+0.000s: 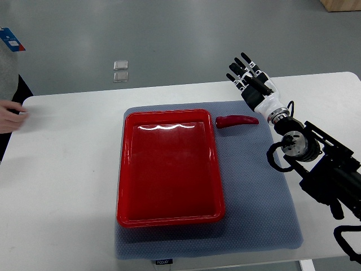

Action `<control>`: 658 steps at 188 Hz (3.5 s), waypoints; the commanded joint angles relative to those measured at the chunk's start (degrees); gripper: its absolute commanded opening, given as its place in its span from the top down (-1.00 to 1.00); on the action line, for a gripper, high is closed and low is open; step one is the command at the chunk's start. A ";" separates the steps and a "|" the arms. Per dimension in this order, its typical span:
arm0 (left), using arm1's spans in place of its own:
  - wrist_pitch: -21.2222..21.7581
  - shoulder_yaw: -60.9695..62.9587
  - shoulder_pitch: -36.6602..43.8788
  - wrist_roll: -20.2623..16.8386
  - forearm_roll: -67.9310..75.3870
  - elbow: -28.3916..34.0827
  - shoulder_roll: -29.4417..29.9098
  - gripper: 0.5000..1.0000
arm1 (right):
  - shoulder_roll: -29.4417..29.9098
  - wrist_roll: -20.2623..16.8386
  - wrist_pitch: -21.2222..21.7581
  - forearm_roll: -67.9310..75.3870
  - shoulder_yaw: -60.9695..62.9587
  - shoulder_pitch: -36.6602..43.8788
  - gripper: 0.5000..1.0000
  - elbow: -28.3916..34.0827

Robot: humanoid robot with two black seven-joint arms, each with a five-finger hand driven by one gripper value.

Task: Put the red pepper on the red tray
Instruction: 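Reach the right hand forward and down toward the red pepper, then close the right hand's fingers around the red pepper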

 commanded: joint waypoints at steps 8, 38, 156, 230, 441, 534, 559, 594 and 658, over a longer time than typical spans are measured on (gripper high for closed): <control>0.01 0.00 0.00 0.00 0.00 -0.09 0.00 -1.00 | 0.00 0.00 0.00 -0.03 0.00 0.02 -0.64 0.00; -0.08 0.00 0.00 0.00 0.00 -0.26 0.00 -1.00 | -0.26 -0.09 0.70 -1.26 -0.70 0.55 -0.64 0.09; -0.08 0.27 0.00 0.00 0.00 -0.35 0.00 -1.00 | -18.63 -1.84 -3.34 -74.91 -37.79 21.47 -0.61 3.25; -0.08 0.09 0.00 0.00 0.00 -0.26 0.00 -1.00 | -15.56 -4.92 -10.46 -74.56 -42.36 18.92 -0.56 2.20; -0.08 0.00 0.00 0.00 0.00 -0.26 0.00 -1.00 | -11.51 -4.66 -14.50 -74.73 -43.59 17.16 1.00 -1.93; -0.08 0.00 0.00 0.00 0.00 -0.17 0.00 -1.00 | -11.51 -4.22 -14.41 -74.73 -43.94 16.81 0.90 -1.50; -0.08 0.00 0.00 0.00 0.00 -0.26 0.00 -1.00 | -11.60 -4.22 -14.41 -74.73 -43.94 16.90 0.90 -1.41; -0.08 0.00 0.09 0.00 0.00 -0.17 0.00 -1.00 | -11.60 -4.13 -14.41 -74.73 -43.94 16.90 0.93 -1.14; -0.08 0.00 0.09 0.00 0.00 -0.17 0.00 -1.00 | -11.60 -3.78 -14.41 -75.09 -44.03 16.54 1.00 -0.53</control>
